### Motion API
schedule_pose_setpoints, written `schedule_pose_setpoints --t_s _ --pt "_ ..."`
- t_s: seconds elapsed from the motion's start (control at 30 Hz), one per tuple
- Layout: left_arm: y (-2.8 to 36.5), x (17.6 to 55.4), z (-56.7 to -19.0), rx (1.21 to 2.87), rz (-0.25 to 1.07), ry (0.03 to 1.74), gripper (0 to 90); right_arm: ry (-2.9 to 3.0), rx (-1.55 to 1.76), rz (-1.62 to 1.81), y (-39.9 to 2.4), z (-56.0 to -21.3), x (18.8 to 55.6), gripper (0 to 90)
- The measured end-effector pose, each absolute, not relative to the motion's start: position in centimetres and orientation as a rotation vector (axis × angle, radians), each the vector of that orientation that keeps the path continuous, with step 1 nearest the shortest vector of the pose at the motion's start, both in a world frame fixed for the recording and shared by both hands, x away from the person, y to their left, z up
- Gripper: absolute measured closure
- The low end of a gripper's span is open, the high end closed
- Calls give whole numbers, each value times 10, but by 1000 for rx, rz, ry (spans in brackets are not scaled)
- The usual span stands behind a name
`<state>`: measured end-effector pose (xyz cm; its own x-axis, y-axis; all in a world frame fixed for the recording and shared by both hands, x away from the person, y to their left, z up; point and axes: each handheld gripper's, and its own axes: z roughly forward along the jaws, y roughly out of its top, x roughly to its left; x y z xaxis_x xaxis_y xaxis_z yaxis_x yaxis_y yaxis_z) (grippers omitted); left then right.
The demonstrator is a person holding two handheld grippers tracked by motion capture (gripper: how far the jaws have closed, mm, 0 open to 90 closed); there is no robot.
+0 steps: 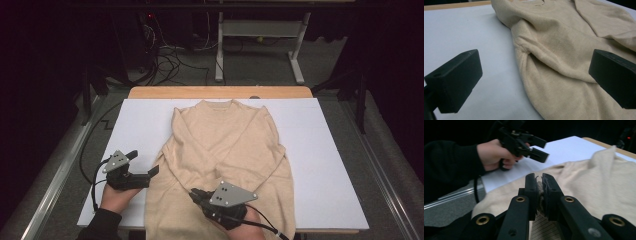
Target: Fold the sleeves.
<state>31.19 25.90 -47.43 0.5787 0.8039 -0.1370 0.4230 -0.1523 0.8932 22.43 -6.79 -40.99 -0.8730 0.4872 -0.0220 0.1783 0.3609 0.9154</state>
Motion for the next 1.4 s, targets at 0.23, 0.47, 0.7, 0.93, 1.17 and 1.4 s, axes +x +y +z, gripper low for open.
schedule_pose_setpoints --t_s 0.23,0.47,0.7,0.93,1.17,1.4 --pt "259 312 -474 1775 462 1011 0 2373 514 1532 -56 -409 209 836" --pt "258 312 -474 1778 461 1007 0 2388 491 1539 -53 -409 204 793" --pt "259 312 -474 1775 462 1011 0 2381 501 1562 -55 -407 207 592" --pt "259 312 -474 1774 465 1012 0 2354 539 1556 -62 -407 211 509" --pt "260 313 -474 1774 464 1013 0 2373 618 1500 -75 -419 228 402" --pt "260 313 -474 1773 462 1015 0 2389 716 1432 -89 -438 245 325"
